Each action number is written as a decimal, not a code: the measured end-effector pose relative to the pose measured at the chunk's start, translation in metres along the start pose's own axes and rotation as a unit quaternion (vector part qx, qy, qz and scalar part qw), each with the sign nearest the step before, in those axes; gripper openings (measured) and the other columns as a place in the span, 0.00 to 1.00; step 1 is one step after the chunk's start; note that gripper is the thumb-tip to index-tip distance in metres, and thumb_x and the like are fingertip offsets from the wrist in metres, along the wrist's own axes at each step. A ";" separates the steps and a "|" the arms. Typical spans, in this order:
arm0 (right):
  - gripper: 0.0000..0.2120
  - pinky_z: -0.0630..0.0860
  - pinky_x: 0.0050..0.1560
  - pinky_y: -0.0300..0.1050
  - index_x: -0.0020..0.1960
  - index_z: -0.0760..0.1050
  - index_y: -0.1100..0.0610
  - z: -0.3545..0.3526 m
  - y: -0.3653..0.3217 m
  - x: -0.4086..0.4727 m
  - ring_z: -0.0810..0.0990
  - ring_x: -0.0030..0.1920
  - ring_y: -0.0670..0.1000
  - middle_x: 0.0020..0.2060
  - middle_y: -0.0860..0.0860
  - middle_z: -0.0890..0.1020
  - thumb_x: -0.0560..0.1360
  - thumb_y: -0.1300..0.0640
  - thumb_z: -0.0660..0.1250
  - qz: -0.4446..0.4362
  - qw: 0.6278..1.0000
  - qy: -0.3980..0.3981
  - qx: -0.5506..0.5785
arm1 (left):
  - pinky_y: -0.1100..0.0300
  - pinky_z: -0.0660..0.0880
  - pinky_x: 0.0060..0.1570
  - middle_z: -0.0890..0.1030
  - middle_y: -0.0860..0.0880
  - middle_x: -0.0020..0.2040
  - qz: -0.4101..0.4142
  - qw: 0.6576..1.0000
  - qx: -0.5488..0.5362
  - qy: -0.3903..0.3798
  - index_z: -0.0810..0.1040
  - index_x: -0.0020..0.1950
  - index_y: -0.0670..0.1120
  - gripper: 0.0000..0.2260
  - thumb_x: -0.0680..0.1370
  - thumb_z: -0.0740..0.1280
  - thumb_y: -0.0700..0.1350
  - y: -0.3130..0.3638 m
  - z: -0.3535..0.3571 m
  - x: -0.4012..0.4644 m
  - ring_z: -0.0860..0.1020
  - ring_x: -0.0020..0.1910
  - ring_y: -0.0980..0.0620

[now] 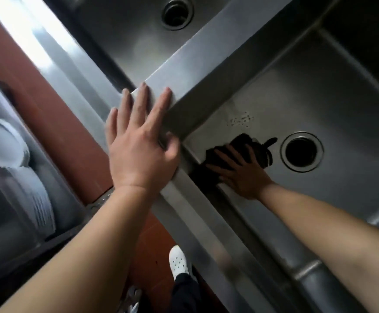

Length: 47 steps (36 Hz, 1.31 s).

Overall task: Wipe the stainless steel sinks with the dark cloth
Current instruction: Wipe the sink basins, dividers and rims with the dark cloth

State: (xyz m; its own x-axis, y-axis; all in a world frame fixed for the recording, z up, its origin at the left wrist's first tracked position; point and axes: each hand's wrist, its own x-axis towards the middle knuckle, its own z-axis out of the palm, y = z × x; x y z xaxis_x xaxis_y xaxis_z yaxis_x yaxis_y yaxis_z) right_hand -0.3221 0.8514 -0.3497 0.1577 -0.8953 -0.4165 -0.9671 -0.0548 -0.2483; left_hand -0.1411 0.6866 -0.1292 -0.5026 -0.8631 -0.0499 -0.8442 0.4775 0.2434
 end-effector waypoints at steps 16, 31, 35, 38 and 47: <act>0.24 0.27 0.70 0.65 0.76 0.38 0.31 0.019 -0.038 -0.034 0.30 0.77 0.52 0.79 0.46 0.39 0.82 0.39 0.42 0.138 0.986 -0.028 0.088 | 0.46 0.51 0.77 0.61 0.48 0.80 0.002 1.000 -0.002 -0.002 0.62 0.78 0.59 0.34 0.71 0.64 0.53 0.001 -0.003 0.000 0.55 0.80 0.43; 0.27 0.34 0.70 0.71 0.76 0.38 0.32 -0.045 -0.008 0.066 0.31 0.77 0.58 0.79 0.48 0.35 0.81 0.38 0.46 0.456 0.835 0.049 0.303 | 0.46 0.51 0.77 0.61 0.47 0.80 0.003 1.000 -0.001 0.000 0.63 0.78 0.59 0.34 0.71 0.64 0.54 0.000 -0.001 -0.001 0.55 0.80 0.43; 0.27 0.36 0.71 0.72 0.77 0.40 0.34 -0.081 0.049 0.113 0.33 0.78 0.60 0.79 0.49 0.38 0.81 0.38 0.46 0.534 0.765 0.126 0.337 | 0.46 0.51 0.77 0.61 0.48 0.80 0.002 1.000 0.004 0.001 0.63 0.78 0.58 0.34 0.70 0.64 0.53 -0.001 -0.001 -0.001 0.55 0.80 0.43; 0.27 0.34 0.70 0.71 0.78 0.40 0.35 -0.093 0.073 0.116 0.34 0.78 0.60 0.79 0.51 0.37 0.82 0.38 0.45 0.542 0.748 0.129 0.360 | 0.45 0.52 0.77 0.62 0.48 0.79 0.002 1.000 0.009 0.004 0.63 0.78 0.59 0.34 0.70 0.62 0.54 -0.001 -0.001 -0.001 0.56 0.80 0.43; 0.26 0.33 0.70 0.71 0.76 0.38 0.33 -0.053 -0.021 0.077 0.30 0.77 0.59 0.78 0.50 0.34 0.82 0.37 0.45 0.328 0.899 -0.036 0.288 | 0.45 0.52 0.77 0.61 0.48 0.80 -0.005 1.000 0.008 -0.014 0.62 0.78 0.59 0.35 0.70 0.62 0.54 0.003 -0.005 -0.001 0.55 0.80 0.43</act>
State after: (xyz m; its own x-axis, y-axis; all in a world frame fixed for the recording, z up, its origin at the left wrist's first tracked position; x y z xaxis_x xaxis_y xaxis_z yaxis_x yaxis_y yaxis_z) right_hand -0.3001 0.7604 -0.3297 -0.3768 -0.6188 -0.6893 -0.5954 0.7319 -0.3315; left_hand -0.1423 0.6882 -0.1235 -0.4983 -0.8634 -0.0788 -0.8523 0.4711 0.2272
